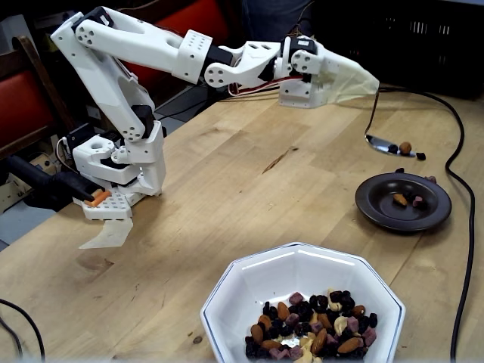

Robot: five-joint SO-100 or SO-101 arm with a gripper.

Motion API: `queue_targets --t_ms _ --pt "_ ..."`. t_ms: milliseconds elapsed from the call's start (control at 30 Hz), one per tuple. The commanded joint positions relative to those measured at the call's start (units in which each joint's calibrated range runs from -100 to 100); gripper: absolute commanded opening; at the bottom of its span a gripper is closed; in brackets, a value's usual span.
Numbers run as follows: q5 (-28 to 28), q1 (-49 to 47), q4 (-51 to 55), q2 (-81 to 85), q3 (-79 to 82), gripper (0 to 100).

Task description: Use spoon to transfer food from the white bowl to brown plate

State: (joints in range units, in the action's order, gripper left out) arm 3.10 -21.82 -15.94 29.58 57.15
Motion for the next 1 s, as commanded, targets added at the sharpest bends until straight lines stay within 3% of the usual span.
queue_targets --t_ms 0,967 --pt "0.59 0.20 -1.53 -0.36 -3.62 2" --pt "1.86 0.64 -1.61 -6.09 -3.62 2"
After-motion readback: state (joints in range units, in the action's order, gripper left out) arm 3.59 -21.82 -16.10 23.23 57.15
